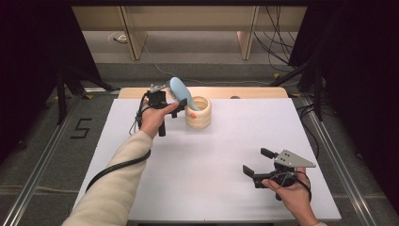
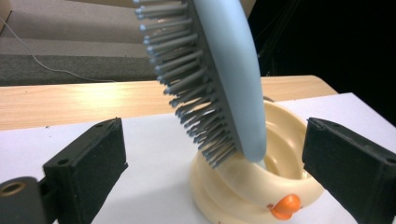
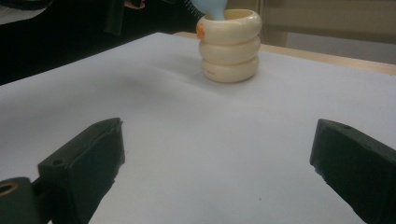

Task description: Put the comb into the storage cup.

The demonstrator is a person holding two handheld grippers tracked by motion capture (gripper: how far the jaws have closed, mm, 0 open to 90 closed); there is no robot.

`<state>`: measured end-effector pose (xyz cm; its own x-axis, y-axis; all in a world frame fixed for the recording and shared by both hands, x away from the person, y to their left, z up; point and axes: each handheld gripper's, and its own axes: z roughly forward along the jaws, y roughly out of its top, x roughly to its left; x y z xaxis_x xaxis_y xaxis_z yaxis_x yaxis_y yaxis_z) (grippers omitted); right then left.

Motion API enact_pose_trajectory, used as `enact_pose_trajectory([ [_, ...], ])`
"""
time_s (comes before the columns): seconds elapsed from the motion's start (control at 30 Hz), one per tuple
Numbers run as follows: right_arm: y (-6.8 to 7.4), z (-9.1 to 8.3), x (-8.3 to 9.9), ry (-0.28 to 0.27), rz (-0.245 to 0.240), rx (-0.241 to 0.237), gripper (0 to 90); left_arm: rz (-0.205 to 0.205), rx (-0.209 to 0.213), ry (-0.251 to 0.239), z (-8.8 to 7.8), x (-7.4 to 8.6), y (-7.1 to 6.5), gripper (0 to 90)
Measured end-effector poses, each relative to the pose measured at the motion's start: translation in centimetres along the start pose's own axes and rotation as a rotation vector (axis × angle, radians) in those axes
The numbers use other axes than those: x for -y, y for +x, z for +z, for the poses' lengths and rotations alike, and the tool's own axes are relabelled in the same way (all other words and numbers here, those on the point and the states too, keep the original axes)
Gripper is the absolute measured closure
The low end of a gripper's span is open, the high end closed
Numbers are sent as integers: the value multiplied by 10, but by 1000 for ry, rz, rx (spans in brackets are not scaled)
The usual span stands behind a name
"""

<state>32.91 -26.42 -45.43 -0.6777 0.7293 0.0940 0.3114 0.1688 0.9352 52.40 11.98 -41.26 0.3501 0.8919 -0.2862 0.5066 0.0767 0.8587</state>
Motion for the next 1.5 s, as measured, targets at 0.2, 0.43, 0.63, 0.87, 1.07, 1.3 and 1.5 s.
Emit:
enact_pose_trajectory([
  [0.2, -1, 0, 0, -2, 3, 3, 41, 17, 0, 10, -6, 7, 1, 51],
  [0.43, -1, -1, -1, -7, 3, 7, 40, 28, -7, 16, -14, 15, 3, 44],
  [0.63, -2, -1, 0, -5, 7, 9, 39, 56, -2, 13, -26, 22, 5, 41],
  [0.87, -2, -1, -1, -9, 2, 12, 39, 66, -6, 23, -37, 31, 12, 39],
  [1.07, -2, -1, -1, -7, 2, 13, 39, 77, -4, 21, -46, 38, 14, 38],
  [1.3, -2, -2, -1, -7, 4, 15, 39, 95, -3, 19, -58, 47, 14, 35],
  [1.5, -3, -2, -1, -8, 1, 17, 38, 111, -3, 17, -69, 55, 17, 33],
])
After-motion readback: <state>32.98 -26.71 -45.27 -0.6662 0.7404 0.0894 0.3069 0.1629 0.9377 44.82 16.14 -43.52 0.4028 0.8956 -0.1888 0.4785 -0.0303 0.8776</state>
